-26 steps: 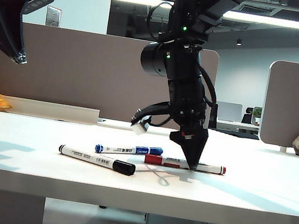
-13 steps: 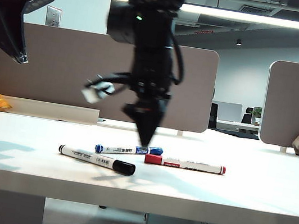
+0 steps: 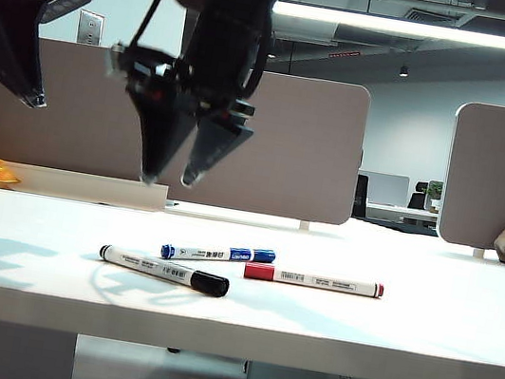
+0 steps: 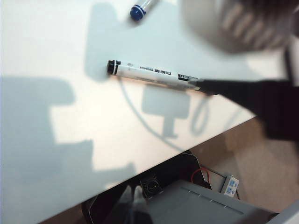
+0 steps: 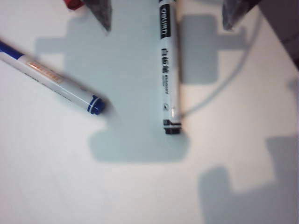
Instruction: Pick up the markers one by one and line them up horizontally in a straight line on the table.
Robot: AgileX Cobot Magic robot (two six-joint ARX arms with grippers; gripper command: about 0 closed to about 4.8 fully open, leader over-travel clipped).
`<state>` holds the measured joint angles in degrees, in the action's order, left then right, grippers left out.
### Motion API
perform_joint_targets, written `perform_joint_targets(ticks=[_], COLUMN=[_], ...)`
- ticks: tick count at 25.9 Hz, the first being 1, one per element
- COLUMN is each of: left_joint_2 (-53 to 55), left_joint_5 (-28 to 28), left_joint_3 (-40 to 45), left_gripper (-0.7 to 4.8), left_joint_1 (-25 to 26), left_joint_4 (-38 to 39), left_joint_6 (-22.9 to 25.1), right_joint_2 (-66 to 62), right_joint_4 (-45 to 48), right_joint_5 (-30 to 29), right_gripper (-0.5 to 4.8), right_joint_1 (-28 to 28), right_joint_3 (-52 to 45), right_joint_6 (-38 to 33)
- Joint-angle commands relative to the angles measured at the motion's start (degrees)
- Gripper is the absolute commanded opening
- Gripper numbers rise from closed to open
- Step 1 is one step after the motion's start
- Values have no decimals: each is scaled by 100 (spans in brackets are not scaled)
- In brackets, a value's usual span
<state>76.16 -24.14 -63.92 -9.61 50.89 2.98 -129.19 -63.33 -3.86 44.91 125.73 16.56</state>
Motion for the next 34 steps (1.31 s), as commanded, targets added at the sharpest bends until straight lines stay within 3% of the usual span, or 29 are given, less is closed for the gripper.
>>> perform_joint_targets(ticks=[1,3,6,10,13,14,21,34], left_joint_2=[-44,-66,-105,-345,-586,-730,-1141,-1397], left_joint_5=[361,498,505,378,-361,-988,-1578,-1729], left_joint_3=[-24,-24,-26,-26,-26,-26,-26,-26], left_gripper=[-5,-5,-5,-5,-5,-5,-5,-5], left_joint_1=[33,37,177,599,1027,1259,1305,1375], left_joint_4=[-111,-131,-103,-37,35,20,315,431], left_joint_6=[22,24,136,151,103,76,415,501], right_joint_2=[37,35,24,22,17,9,-98,-321], right_joint_4=[-131,-227,-398,-549,-546,-551,-787,-859], right_joint_5=[-647,-960,-1176,-1300,-1325,-1327,-1598,-1753], right_gripper=[305,304,246,242,242,242,242,241], right_joint_1=[-70,-118,-157,-162,-160,-160,-195,-286], right_joint_3=[96,94,94,94,94,92,87,83], right_joint_6=[-391,-505,-629,-625,-627,-627,-621,-562])
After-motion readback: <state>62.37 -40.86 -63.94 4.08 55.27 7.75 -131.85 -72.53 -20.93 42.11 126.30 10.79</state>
